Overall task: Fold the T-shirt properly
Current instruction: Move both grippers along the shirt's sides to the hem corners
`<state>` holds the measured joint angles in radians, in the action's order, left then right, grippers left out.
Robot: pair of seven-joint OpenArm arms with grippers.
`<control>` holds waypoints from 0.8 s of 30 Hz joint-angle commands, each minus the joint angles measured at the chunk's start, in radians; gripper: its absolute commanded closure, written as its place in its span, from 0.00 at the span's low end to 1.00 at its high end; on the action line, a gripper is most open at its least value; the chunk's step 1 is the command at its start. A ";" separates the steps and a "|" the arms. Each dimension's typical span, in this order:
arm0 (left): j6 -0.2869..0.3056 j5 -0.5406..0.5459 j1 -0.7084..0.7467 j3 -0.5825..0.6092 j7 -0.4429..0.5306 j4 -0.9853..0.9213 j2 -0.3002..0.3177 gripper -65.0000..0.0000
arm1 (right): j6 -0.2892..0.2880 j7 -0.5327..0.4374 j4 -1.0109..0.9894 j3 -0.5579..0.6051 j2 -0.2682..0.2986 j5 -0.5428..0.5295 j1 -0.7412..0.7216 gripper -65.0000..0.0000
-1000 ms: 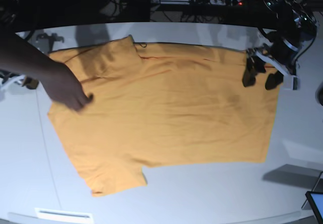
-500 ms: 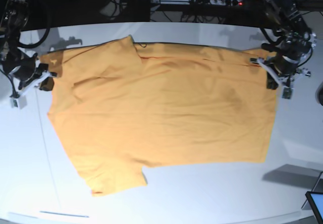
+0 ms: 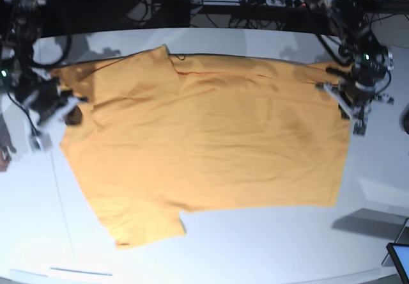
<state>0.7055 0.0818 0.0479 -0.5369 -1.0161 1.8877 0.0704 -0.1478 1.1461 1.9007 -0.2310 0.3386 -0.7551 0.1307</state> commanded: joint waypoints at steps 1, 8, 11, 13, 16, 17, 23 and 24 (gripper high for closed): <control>-0.007 0.003 -0.041 -0.001 0.016 -0.035 0.012 1.00 | -0.003 -0.015 0.012 0.025 0.021 0.024 -0.036 1.00; -0.007 -0.185 -0.010 0.057 0.171 -0.141 0.009 1.00 | -0.006 -0.019 0.013 0.101 0.015 0.204 0.017 1.00; -0.007 -0.202 0.096 0.085 0.248 -0.081 0.001 1.00 | -0.009 -0.044 0.026 0.041 0.015 0.202 0.094 1.00; -0.007 -0.193 0.134 0.080 0.248 -0.038 -0.011 1.00 | -0.009 -0.085 0.046 0.003 0.015 0.202 0.143 1.00; -0.007 -0.193 0.155 0.070 0.248 -0.001 -0.014 1.00 | -0.009 -0.102 0.039 -0.001 0.015 0.202 0.154 1.00; -0.007 -0.196 0.152 0.071 0.247 0.000 -0.014 1.00 | -0.009 -0.102 0.039 0.002 0.015 0.202 0.151 1.00; -0.007 -0.198 0.059 0.068 0.194 -0.040 -0.022 1.00 | -0.008 0.005 0.007 0.046 0.012 0.202 0.016 1.00; -0.007 -0.198 0.031 0.067 0.161 -0.056 -0.021 1.00 | -0.008 0.022 0.001 0.054 0.003 0.202 -0.009 1.00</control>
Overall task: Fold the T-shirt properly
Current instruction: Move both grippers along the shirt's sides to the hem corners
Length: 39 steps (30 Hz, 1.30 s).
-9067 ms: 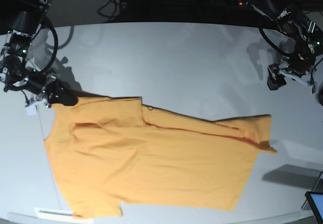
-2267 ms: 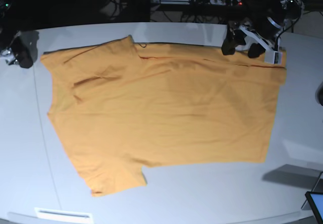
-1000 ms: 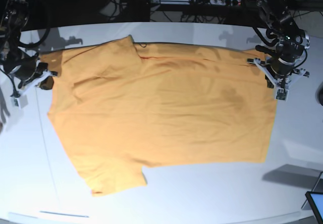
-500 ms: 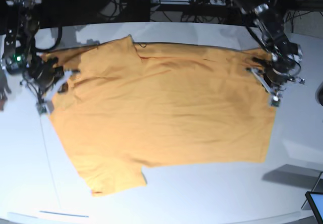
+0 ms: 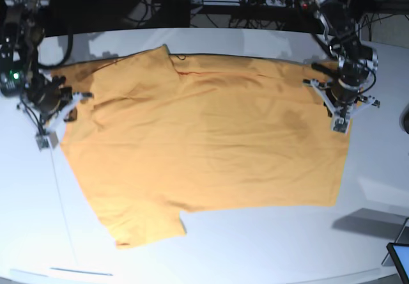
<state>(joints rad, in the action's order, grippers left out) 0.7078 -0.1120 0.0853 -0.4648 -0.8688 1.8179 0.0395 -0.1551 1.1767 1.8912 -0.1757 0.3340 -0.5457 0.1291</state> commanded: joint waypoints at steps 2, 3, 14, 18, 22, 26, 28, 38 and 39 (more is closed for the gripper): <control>-0.010 -0.004 -0.057 -0.009 -0.043 -0.028 0.010 1.00 | -0.001 0.013 0.001 0.002 -0.005 -0.003 -0.055 1.00; -0.010 -0.005 -0.088 -0.009 -0.063 -0.050 0.010 1.00 | -0.001 0.032 -0.009 0.008 -0.005 -0.003 -0.087 1.00; -0.010 -0.005 -0.307 -0.009 -0.152 -0.309 0.079 1.00 | -0.001 0.102 -0.305 0.041 -0.008 -0.007 -0.334 1.00; -0.010 -0.005 -0.358 -0.007 -0.152 -0.356 0.113 1.00 | -0.001 0.102 -0.382 0.043 -0.008 -0.007 -0.386 1.00; -0.010 -0.005 -0.422 -0.009 -0.152 -0.421 0.139 1.00 | -0.001 0.102 -0.471 0.055 -0.008 -0.007 -0.455 1.00; -0.010 -0.005 -0.467 -0.001 -0.152 -0.478 0.158 1.00 | -0.001 0.102 -0.525 0.109 -0.003 -0.007 -0.509 1.00; -0.026 -0.005 -0.476 -0.001 -0.152 -0.498 0.159 1.00 | -0.001 0.102 -0.528 0.124 -0.003 -0.003 -0.513 1.00; -0.089 -0.005 -0.592 0.088 -0.145 -0.666 0.207 1.00 | -0.001 0.088 -0.718 0.219 -0.003 -0.001 -0.668 1.00; -0.089 -0.004 -0.606 0.110 -0.140 -0.691 0.214 1.00 | -0.001 0.075 -0.738 0.224 -0.003 -0.001 -0.684 1.00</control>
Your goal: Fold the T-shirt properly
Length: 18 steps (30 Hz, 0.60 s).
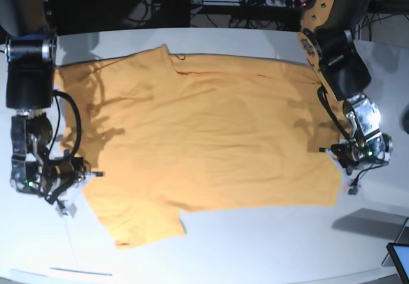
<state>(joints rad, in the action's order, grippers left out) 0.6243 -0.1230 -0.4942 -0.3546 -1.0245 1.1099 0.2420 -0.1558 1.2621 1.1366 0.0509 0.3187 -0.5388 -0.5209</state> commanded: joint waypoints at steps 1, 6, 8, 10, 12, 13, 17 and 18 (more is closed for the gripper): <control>-0.007 0.007 -0.044 0.015 0.029 -0.012 0.015 1.00 | 0.000 -0.026 0.000 0.010 0.013 -0.008 -0.054 1.00; -0.013 0.007 -0.125 0.022 0.094 -0.167 0.059 1.00 | 0.000 -0.097 -0.162 0.088 0.017 -0.007 -0.152 1.00; -0.036 0.007 -0.166 0.022 0.126 -0.245 0.075 1.00 | -0.001 -0.149 -0.249 0.139 0.026 -0.007 -0.201 1.00; -0.039 0.007 -0.197 0.024 0.164 -0.316 0.090 1.00 | -0.001 -0.197 -0.323 0.191 0.027 -0.007 -0.247 1.00; -0.039 0.006 -0.222 0.024 0.200 -0.373 0.109 1.00 | -0.003 -0.233 -0.393 0.231 0.029 -0.007 -0.298 0.99; -0.039 0.006 -0.232 0.024 0.212 -0.396 0.116 1.00 | -0.015 -0.253 -0.435 0.246 0.029 -0.007 -0.319 0.98; -0.039 0.006 -0.266 0.025 0.230 -0.436 0.125 1.00 | -0.126 -0.316 -0.562 0.284 0.029 -0.007 -0.390 0.89; -0.039 0.006 -0.271 0.025 0.230 -0.439 0.129 1.00 | -0.146 -0.325 -0.576 0.290 0.029 -0.007 -0.399 0.88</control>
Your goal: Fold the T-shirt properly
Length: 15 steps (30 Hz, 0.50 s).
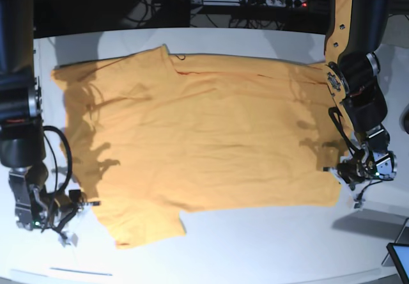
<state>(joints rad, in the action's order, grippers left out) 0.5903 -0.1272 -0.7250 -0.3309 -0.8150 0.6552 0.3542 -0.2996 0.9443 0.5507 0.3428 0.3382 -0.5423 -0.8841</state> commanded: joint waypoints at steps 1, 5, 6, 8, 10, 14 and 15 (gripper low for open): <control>-0.005 0.010 -0.048 0.002 0.021 0.015 0.016 1.00 | -0.014 -0.012 0.001 0.005 0.009 -0.003 -0.040 0.88; -0.005 0.008 -0.097 0.045 0.023 0.010 0.030 1.00 | -0.025 -0.020 -0.005 0.005 0.009 -0.003 -0.040 0.88; -0.007 0.008 -0.106 0.080 0.023 0.010 0.032 1.00 | -0.025 -0.015 -0.005 0.003 0.009 -0.003 -0.040 0.88; -0.007 0.010 -0.112 0.149 0.023 0.010 0.032 1.00 | -0.025 -0.014 -0.005 0.000 0.009 -0.005 -0.040 0.87; -0.007 0.011 -0.112 0.192 0.023 0.011 0.032 1.00 | -0.026 -0.014 -0.005 0.000 0.009 -0.005 -0.040 0.84; -0.007 0.013 -0.104 0.197 0.023 0.010 0.026 1.00 | -0.043 -0.014 -0.005 -0.003 0.011 -0.008 -0.040 0.60; -0.007 0.014 -0.103 0.197 0.023 0.010 0.026 1.00 | -0.071 -0.014 -0.005 -0.003 0.014 -0.009 -0.042 0.56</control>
<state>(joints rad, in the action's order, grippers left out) 0.5835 -0.1173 -0.7910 -0.1326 -0.8082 0.6483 0.3664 -0.3744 0.9409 0.5320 0.3466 0.3420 -0.5430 -0.8803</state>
